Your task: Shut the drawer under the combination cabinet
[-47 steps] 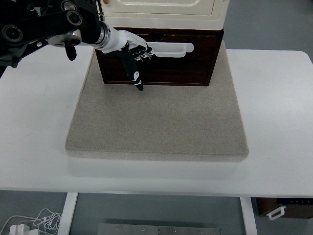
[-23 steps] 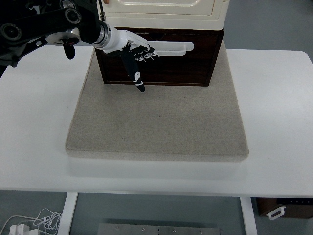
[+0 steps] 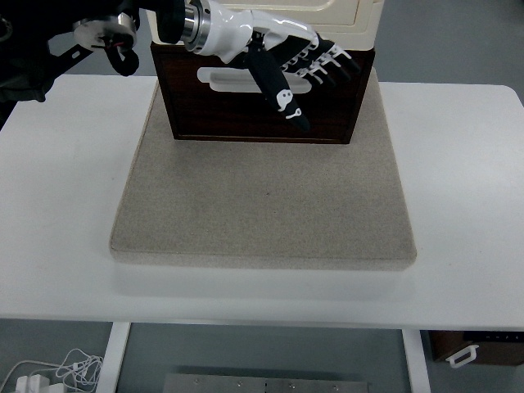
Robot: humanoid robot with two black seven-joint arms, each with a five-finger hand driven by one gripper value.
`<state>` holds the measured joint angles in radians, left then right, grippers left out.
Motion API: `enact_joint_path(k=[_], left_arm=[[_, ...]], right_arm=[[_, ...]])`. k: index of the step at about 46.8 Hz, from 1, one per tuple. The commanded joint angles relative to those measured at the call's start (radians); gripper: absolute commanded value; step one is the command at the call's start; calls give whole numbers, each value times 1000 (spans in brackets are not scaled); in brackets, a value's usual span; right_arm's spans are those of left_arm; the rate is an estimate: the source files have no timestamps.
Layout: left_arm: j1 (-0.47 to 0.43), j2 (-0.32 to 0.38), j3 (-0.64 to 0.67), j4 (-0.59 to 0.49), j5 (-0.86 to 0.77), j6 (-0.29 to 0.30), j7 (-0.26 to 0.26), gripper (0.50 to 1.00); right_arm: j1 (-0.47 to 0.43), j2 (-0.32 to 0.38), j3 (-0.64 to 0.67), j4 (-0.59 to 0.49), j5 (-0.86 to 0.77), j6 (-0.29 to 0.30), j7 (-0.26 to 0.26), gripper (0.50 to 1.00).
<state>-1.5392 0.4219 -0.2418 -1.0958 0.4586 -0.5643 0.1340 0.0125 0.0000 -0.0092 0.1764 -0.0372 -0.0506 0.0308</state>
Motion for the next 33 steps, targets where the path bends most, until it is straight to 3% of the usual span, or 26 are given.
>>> enact_joint_path(k=[1,11,19,28,33], left_arm=[[27,0,-79,5,0,0,-43,1000],[76,0,-278,17,-15,7,-134,1000],[88,-12,-422,100,-104,17,-149,1000],[83,-20,-530,197,-185,135,-209,1000],[85,-12,-594,232,-192,172,-224,1000]], right_arm=[[0,0,0,0,0,0,0,952],[0,0,0,0,0,0,0,952],[0,0,0,0,0,0,0,952],[0,0,0,0,0,0,0,952],[1,0,0,0,0,0,0,952]])
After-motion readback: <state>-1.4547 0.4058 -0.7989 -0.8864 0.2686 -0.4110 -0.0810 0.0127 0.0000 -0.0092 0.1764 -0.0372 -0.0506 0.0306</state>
